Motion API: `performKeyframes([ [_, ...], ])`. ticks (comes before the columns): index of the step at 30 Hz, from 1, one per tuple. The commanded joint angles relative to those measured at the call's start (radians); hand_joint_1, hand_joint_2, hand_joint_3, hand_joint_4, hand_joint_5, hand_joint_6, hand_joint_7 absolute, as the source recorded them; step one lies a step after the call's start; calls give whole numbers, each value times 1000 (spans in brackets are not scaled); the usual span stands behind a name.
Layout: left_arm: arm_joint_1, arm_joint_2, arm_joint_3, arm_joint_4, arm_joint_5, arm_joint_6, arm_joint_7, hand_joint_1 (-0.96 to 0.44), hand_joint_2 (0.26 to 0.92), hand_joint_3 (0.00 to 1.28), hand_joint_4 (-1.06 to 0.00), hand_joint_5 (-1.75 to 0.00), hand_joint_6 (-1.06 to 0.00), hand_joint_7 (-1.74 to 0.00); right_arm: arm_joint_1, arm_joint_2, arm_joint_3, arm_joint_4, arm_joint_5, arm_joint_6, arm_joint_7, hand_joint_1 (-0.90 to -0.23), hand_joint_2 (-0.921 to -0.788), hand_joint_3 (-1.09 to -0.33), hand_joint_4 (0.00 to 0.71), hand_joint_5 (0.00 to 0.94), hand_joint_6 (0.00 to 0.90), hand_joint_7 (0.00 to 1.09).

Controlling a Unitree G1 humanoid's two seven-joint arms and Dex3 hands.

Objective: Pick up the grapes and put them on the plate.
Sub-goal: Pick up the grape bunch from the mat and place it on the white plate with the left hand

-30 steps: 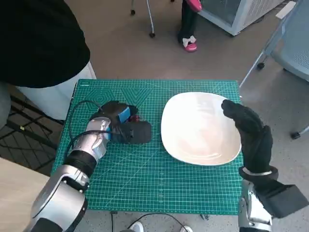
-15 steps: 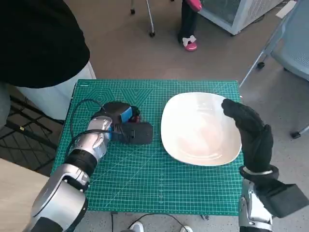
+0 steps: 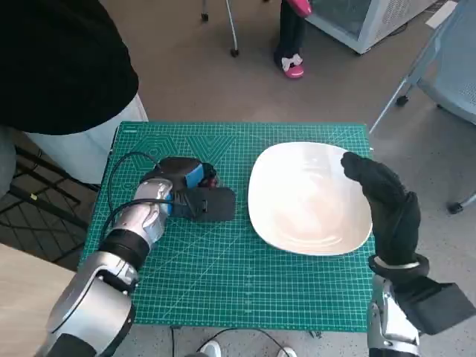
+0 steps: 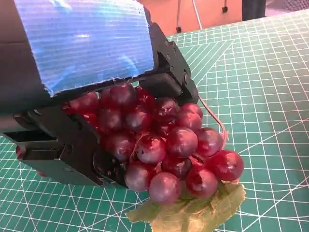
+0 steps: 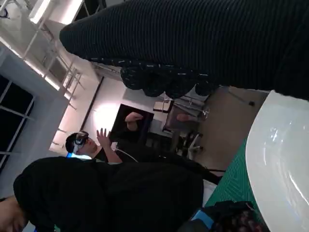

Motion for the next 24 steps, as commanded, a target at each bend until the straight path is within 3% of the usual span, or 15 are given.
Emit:
performKeyframes([
  [1,29,4,-11,25,4,1,-22,354,921,208,-528,-1384,-803,-162,12,2,1,14,0,9,3,-616,-921,-871,424,1,83,408],
  [4,27,6,-8,25,1,1,-26,355,921,203,-534,-1377,-804,-198,12,2,1,13,0,10,2,-616,-921,-871,424,1,83,408],
  [9,24,15,0,2,-6,3,-41,359,921,164,-577,-1335,-726,-457,13,5,3,10,0,11,1,-615,-921,-871,425,1,83,408],
  [13,26,25,6,-30,-10,7,-50,153,921,137,-623,-1298,-616,-885,13,6,4,8,0,12,0,-615,-921,-871,425,1,83,408],
  [16,32,35,12,-65,-13,10,-54,51,921,119,-648,-1253,-577,-1091,12,6,4,8,1,14,0,-615,-921,-871,425,1,83,408],
  [24,73,83,38,-262,-17,49,-91,3,920,103,-664,-1197,-569,-1210,9,7,5,8,3,17,-1,-616,-921,-870,425,1,84,408],
])
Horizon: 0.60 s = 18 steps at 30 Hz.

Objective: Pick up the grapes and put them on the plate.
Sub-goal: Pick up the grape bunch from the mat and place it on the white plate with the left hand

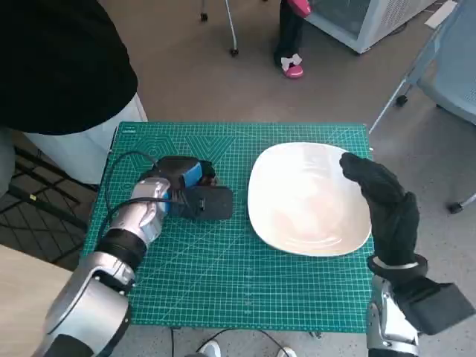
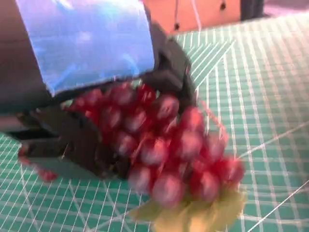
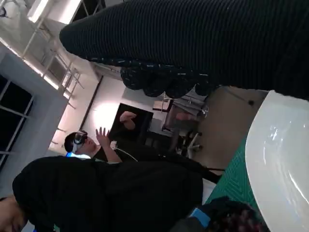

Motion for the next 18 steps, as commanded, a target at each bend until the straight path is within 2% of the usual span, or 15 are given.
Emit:
performKeyframes([
  [1,43,43,23,-143,-8,28,-34,2,920,103,-662,-1195,-571,-1212,9,5,0,7,3,16,-1,-616,-921,-870,425,1,84,407],
  [7,99,95,59,-348,-10,46,-72,1,920,94,-666,-1197,-588,-1192,8,9,2,7,2,17,-3,-616,-921,-871,425,1,83,408],
  [18,177,151,136,-639,-12,52,-104,1,920,80,-667,-1315,-644,-1016,5,13,3,10,-1,12,-6,-616,-921,-871,425,1,83,409],
])
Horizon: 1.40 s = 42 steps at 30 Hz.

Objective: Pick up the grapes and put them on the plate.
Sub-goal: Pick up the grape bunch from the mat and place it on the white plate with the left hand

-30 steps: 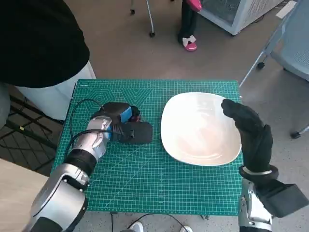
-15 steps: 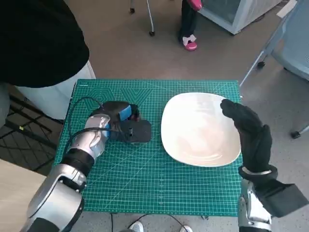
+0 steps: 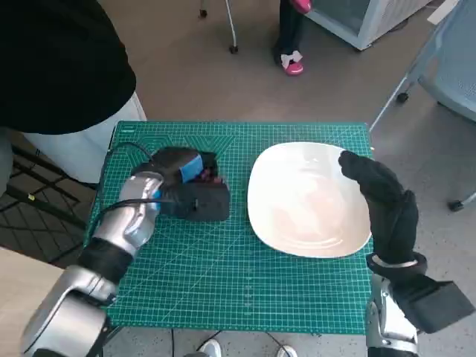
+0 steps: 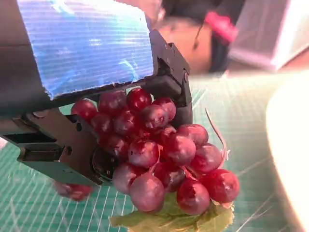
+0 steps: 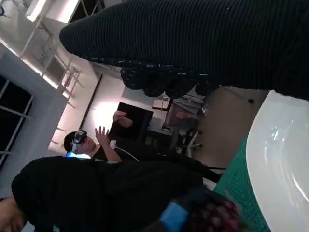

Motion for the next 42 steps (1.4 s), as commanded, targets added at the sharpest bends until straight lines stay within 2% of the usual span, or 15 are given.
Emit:
performKeyframes([
  [1,33,24,33,-103,-6,4,-10,1,920,79,-667,-1316,-648,-1010,12,6,-1,10,-1,10,-5,-616,-921,-871,425,1,83,409],
  [12,72,32,82,-254,-11,3,-19,2,920,60,-691,-1157,-640,-1148,16,8,-3,9,-3,3,-7,-618,-921,-869,426,1,84,409],
  [21,78,32,94,-299,-22,-19,-26,2,920,37,-734,-1097,-648,-1152,22,11,-4,8,-5,-2,-10,-623,-921,-867,426,1,84,408],
  [34,56,12,82,-349,-14,-13,-70,2,919,30,-739,-1179,-678,-1032,35,9,-8,1,-7,-9,-14,-624,-921,-866,428,2,86,407],
  [42,-2,-43,57,-376,-5,0,-110,2,920,44,-713,-1255,-679,-986,46,6,-15,-6,-8,-15,-17,-624,-921,-864,429,2,89,404],
])
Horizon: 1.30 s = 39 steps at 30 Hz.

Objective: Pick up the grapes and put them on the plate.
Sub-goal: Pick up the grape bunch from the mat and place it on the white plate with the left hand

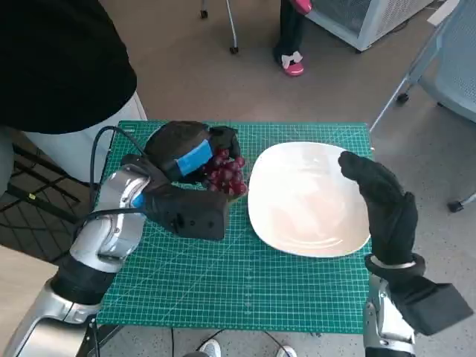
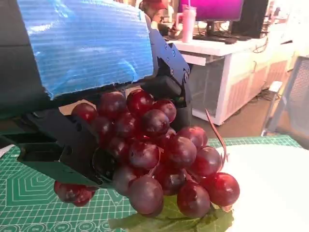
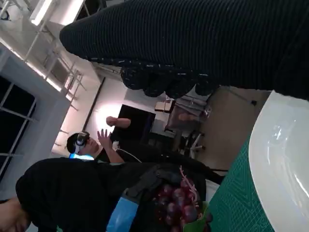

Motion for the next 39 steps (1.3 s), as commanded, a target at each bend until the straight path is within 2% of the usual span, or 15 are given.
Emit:
performKeyframes([
  [1,-73,-50,-23,-31,10,5,-27,2,920,46,-715,-1253,-673,-994,35,-2,-7,-4,-6,2,-10,-624,-921,-864,429,2,89,404],
  [6,-123,-98,-49,1,10,-17,-28,2,920,45,-725,-1237,-663,-1010,51,-6,-16,-17,0,1,-12,-620,-921,-862,431,3,92,401],
  [15,-213,-174,-106,101,12,-82,-20,4,920,59,-678,-1331,-694,-934,91,-8,-47,-39,6,-15,-25,-610,-921,-854,438,3,122,355],
  [24,-301,-266,-133,276,-23,-161,-12,2,920,85,-649,-1329,-649,-1020,139,4,-71,-84,-40,-23,-96,-600,-921,-847,446,3,168,277],
  [30,-343,-316,-131,376,-45,-208,-8,3,920,89,-631,-1370,-664,-982,182,11,-81,-136,-81,-14,-155,-613,-921,-841,452,5,177,260],
  [39,-396,-371,-142,502,-47,-239,4,5,919,84,-642,-1386,-682,-935,233,10,-88,-205,-106,0,-203,-622,-921,-841,453,4,182,244],
])
